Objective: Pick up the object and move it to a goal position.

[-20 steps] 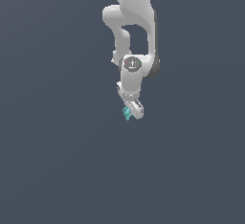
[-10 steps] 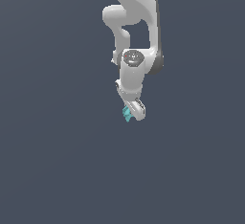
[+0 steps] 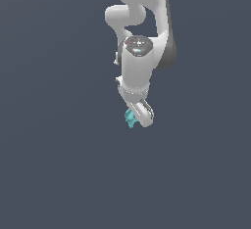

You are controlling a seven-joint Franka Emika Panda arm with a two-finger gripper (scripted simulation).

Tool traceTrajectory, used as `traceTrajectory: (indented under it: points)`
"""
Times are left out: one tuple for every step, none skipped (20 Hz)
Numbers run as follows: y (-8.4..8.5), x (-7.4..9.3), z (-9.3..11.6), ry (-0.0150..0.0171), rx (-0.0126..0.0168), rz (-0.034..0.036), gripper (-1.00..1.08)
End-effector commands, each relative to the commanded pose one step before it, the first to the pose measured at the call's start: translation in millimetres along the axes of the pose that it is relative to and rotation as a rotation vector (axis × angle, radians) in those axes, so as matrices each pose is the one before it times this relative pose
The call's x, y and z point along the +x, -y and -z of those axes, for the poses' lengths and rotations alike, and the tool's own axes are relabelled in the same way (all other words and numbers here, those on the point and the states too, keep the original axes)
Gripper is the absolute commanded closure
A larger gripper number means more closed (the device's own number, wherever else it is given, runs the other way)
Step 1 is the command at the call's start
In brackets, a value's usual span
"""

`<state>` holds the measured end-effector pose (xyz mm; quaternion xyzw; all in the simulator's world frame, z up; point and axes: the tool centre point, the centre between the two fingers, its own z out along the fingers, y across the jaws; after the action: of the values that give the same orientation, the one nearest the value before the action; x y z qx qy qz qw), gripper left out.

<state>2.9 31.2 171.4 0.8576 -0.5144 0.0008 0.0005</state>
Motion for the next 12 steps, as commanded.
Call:
traceTrajectory:
  points:
    - [11.58,6.69,17.21,0.00021,-0.00084,0.00046,1.08]
    - [4.42,2.61,6.25,0.0,0.0,0.0,1.08]
    - [4.27,2.44,5.96,0.00038,0.0002,0.00023,1.08]
    - [3.97,2.32,5.51,0.0,0.0,0.0,1.08]
    - [3.7,2.16,5.08,0.0,0.0,0.0,1.08]
    - [3.43,1.99,4.67,0.0,0.0,0.0,1.08]
    - [3.19,1.78,4.28,0.00038,0.00021,0.00023,1.08]
    - [2.91,1.68,3.89,0.0,0.0,0.0,1.08]
    - [2.67,1.54,3.54,0.0,0.0,0.0,1.08]
    - [2.44,1.4,3.2,0.0,0.0,0.0,1.08]
    - [2.23,1.25,2.89,0.0004,0.00022,0.00018,1.08]
    - [2.01,1.14,2.57,0.0,0.0,0.0,1.08]
